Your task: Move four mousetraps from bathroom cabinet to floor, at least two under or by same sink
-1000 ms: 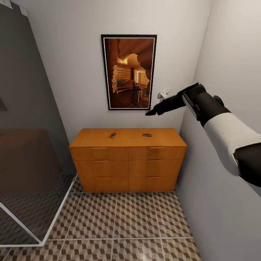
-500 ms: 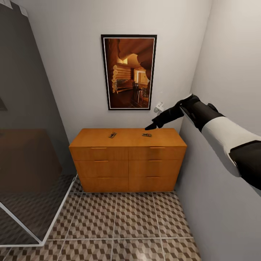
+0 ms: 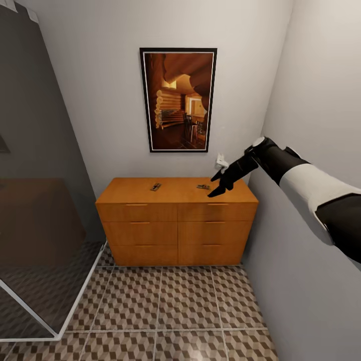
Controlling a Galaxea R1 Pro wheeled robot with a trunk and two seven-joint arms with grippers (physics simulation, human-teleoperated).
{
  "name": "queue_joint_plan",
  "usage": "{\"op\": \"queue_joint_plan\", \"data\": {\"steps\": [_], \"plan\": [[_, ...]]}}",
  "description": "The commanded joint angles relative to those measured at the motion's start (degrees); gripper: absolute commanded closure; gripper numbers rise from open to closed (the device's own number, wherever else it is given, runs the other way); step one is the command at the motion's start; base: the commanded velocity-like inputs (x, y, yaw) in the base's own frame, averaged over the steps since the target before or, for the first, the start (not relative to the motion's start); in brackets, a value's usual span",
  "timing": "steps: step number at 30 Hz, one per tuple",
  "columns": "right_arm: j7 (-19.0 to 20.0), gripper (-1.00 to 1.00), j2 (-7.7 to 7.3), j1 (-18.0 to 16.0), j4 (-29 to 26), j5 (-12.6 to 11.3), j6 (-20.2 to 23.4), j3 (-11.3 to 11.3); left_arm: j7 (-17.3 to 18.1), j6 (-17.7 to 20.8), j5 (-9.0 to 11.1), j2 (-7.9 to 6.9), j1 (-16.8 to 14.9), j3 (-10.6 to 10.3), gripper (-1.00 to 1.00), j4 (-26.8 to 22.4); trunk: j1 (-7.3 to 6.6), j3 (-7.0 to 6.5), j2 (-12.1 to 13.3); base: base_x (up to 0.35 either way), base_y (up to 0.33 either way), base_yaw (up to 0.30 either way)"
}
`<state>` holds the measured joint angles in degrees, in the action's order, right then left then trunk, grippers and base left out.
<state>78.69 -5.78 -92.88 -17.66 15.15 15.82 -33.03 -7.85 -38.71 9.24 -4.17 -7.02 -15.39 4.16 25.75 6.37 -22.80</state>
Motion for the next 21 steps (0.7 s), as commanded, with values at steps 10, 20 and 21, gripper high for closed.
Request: {"op": "queue_joint_plan", "data": {"steps": [10, 20, 21], "plan": [[6.22, -1.0, 0.1, -0.02, 0.51, 1.42, -5.23, 0.04, -0.06, -0.31, 0.4, 0.04, -0.1, -0.52, -1.0, 0.22, 0.03, 0.12, -0.12, 0.0, 0.0, 0.0], [6.37, -1.0, 0.23, 0.03, 0.83, 1.6, -6.08, -0.01, -0.06, -0.34, 0.35, 0.04, -0.1, -0.52, -1.0, 0.22, 0.03, 0.12, -0.12, 0.0, 0.0, 0.0], [6.12, -1.0, 0.2, 0.04, 0.85, 1.61, -6.1, -0.01, -0.06, -0.36, 0.35, 0.04, -0.11, -0.52, -1.0, 0.23, 0.03, 0.12, -0.12, 0.0, 0.0, 0.0]]}}
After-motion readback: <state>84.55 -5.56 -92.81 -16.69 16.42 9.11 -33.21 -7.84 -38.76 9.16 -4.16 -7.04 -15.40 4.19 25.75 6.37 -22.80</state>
